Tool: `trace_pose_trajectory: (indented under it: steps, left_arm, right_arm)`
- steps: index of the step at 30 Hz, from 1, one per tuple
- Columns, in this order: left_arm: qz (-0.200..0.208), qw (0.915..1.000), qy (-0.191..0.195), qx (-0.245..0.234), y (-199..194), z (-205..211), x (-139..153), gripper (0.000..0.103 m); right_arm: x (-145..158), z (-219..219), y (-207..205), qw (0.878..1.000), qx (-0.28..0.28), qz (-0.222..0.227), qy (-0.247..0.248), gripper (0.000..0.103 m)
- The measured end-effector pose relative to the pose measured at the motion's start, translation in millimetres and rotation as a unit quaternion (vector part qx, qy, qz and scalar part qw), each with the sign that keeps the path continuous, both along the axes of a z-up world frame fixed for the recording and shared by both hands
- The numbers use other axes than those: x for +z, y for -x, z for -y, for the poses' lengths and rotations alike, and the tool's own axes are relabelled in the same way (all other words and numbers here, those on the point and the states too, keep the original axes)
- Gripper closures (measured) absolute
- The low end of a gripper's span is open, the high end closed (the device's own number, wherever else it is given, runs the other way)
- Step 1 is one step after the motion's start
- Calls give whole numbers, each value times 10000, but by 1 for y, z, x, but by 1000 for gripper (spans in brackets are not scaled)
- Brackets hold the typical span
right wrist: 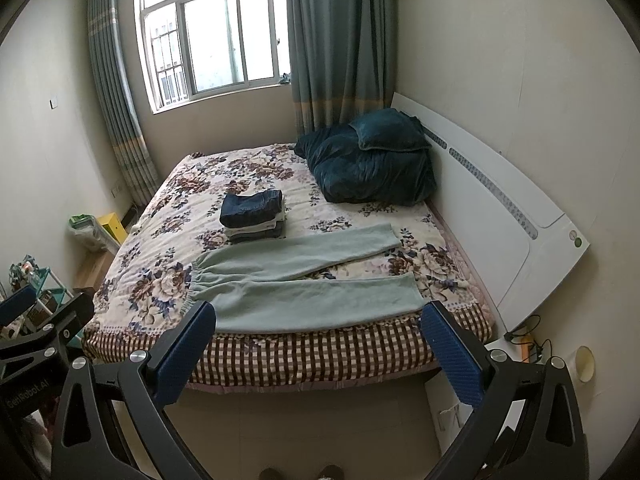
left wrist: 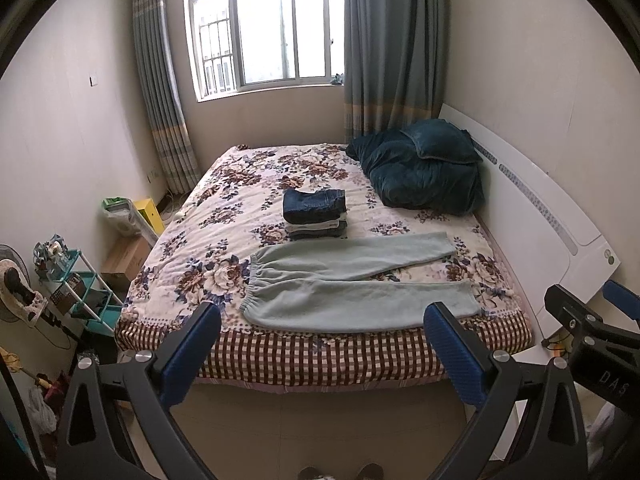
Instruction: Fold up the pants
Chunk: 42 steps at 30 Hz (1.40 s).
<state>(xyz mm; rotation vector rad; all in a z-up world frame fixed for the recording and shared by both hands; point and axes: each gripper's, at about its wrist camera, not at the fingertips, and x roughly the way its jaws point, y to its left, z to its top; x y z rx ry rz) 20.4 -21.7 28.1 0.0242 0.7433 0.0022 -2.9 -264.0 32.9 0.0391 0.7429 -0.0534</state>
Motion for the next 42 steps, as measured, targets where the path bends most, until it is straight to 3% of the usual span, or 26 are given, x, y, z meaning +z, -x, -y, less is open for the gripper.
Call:
trace_pose_trajectory:
  steps: [17, 26, 35, 42]
  left_arm:
    - [-70, 10000, 18, 47, 6, 8, -1, 0]
    - [-70, 9977, -179, 644, -15, 18, -30, 0]
    - [-546, 9952, -190, 795, -92, 15, -86, 0]
    - [-760, 9955, -217, 518, -204, 6, -130, 0]
  right_arm:
    - [2, 2, 0, 10000, 20, -4, -52, 0]
    - [-20, 17, -22, 9994, 115, -144, -300, 0]
    - [-72, 29, -105, 9973, 30, -652, -328, 0]
    - [-128, 29, -217, 9941, -368, -956, -361, 0]
